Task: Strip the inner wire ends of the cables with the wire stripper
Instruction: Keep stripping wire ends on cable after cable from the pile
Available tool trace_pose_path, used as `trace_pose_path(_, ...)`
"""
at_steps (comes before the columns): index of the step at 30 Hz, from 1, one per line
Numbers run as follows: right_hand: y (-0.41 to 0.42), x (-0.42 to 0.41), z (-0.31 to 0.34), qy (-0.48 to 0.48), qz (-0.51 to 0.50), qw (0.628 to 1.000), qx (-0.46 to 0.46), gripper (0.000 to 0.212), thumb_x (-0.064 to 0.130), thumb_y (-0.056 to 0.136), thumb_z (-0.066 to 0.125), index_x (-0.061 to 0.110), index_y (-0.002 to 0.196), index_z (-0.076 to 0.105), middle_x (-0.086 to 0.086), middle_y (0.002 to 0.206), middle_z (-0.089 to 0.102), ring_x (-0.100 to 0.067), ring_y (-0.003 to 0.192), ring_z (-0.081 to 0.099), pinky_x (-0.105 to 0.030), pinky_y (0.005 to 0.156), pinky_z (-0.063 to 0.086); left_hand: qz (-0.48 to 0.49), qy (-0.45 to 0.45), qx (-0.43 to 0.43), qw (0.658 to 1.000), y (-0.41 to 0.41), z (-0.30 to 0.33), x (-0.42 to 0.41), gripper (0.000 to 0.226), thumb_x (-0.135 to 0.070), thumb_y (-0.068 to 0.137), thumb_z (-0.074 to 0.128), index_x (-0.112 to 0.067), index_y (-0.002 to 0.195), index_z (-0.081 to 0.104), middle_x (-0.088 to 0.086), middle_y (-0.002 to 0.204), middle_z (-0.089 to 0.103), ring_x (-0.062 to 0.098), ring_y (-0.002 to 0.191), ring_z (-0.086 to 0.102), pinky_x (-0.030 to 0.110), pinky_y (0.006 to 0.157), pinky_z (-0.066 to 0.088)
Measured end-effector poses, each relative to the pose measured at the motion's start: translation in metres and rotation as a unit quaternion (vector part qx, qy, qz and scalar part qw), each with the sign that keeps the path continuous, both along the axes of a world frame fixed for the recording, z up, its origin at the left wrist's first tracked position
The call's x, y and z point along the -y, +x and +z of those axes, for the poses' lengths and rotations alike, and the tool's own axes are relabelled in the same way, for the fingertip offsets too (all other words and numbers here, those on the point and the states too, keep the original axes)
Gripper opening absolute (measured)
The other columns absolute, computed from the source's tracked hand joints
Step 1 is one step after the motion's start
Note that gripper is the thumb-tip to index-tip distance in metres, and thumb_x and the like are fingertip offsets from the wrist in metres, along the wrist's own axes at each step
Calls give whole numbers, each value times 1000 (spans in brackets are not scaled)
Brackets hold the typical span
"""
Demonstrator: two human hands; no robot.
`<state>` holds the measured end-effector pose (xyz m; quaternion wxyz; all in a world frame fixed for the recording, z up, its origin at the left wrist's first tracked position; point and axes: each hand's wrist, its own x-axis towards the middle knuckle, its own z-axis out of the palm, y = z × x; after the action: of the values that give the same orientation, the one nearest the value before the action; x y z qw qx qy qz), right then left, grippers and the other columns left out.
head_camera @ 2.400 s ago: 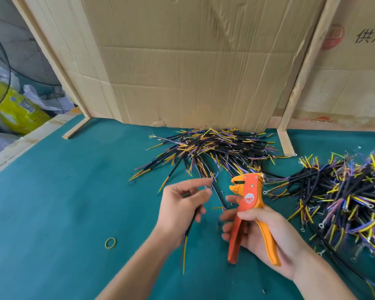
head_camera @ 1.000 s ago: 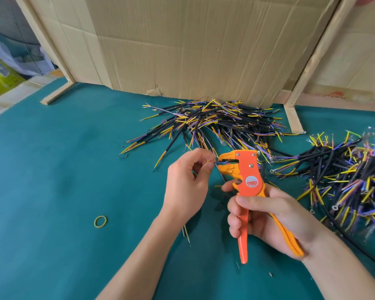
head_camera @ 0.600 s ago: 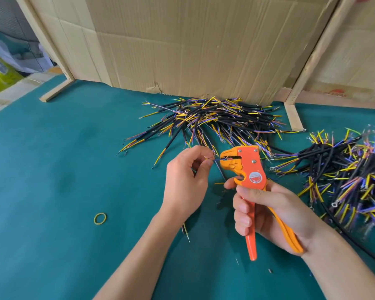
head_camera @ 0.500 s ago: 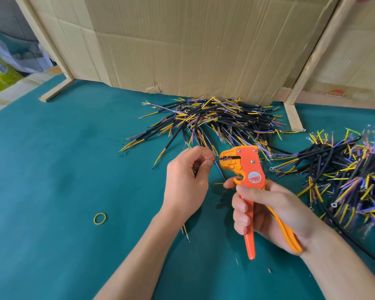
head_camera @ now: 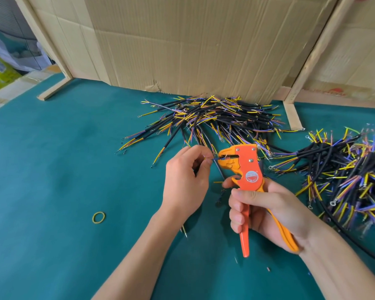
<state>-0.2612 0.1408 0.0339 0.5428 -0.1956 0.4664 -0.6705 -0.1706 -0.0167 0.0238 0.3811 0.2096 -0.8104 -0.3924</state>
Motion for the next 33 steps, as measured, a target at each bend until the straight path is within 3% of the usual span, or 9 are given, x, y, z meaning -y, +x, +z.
trace_pose_path(4, 1, 1, 2, 5, -3, 1000, 7, 21, 12, 84, 74, 4, 103, 71, -12, 68, 48, -26, 53, 48, -37, 52, 45, -2, 0, -1, 1000, 0, 0, 0, 14, -1, 90, 67, -14, 88, 70, 2, 81, 65, 18, 71, 56, 30, 70, 47)
trace_pose_path(11, 7, 3, 4, 11, -37, 999, 5, 17, 11, 85, 75, 4, 100, 70, -9, 62, 42, -21, 44, 39, -30, 44, 39, 0, 9, -7, 1000, -1, -1, 0, 12, -3, 89, 69, -15, 87, 71, -7, 80, 67, 13, 74, 58, 19, 69, 46)
trace_pose_path(14, 8, 6, 4, 17, -83, 996, -5, 32, 21, 77, 76, 4, 101, 65, -3, 56, 33, -14, 37, 29, -21, 37, 31, -16, 72, -6, 997, -2, -2, 0, 13, -5, 89, 72, -18, 86, 72, -14, 74, 67, 5, 66, 58, 13, 67, 45)
trace_pose_path(16, 9, 7, 3, 16, -101, 995, -9, 37, 22, 76, 75, -1, 103, 64, -3, 56, 31, -13, 35, 28, -20, 36, 30, -24, 113, -8, 993, -3, -3, 0, 14, -6, 88, 73, -20, 85, 72, -13, 72, 68, 4, 63, 58, 16, 67, 48)
trace_pose_path(19, 9, 5, 2, -3, -99, 995, 23, 32, 18, 79, 73, -1, 104, 69, -7, 59, 41, -17, 39, 38, -26, 37, 36, -26, 190, -31, 981, -5, -5, 2, 18, -7, 87, 75, -24, 81, 72, -10, 70, 68, 12, 61, 58, 24, 62, 48)
trace_pose_path(24, 2, 2, 2, -38, -126, 989, 75, 37, 4, 70, 80, 1, 104, 65, -21, 81, 59, -32, 65, 58, -43, 61, 55, -11, 288, -69, 955, -6, -4, 5, 16, -3, 86, 73, -18, 80, 74, -9, 64, 65, 6, 54, 53, 15, 51, 41)
trace_pose_path(27, 0, -3, 1, -49, -77, 993, 73, 48, 11, 62, 93, 2, 103, 70, -24, 87, 63, -36, 71, 62, -47, 67, 56, 20, 290, -70, 954, -6, -6, 7, 15, -4, 85, 73, -17, 80, 74, -11, 62, 65, 5, 54, 53, 16, 54, 41)
trace_pose_path(33, 13, 1, 0, -36, 9, 998, 57, 39, 9, 74, 84, 0, 108, 69, -31, 92, 63, -41, 76, 64, -52, 74, 56, 52, 238, -62, 968, -6, -7, 5, 19, -4, 84, 71, -22, 78, 74, -11, 61, 61, 8, 56, 49, 24, 60, 42)
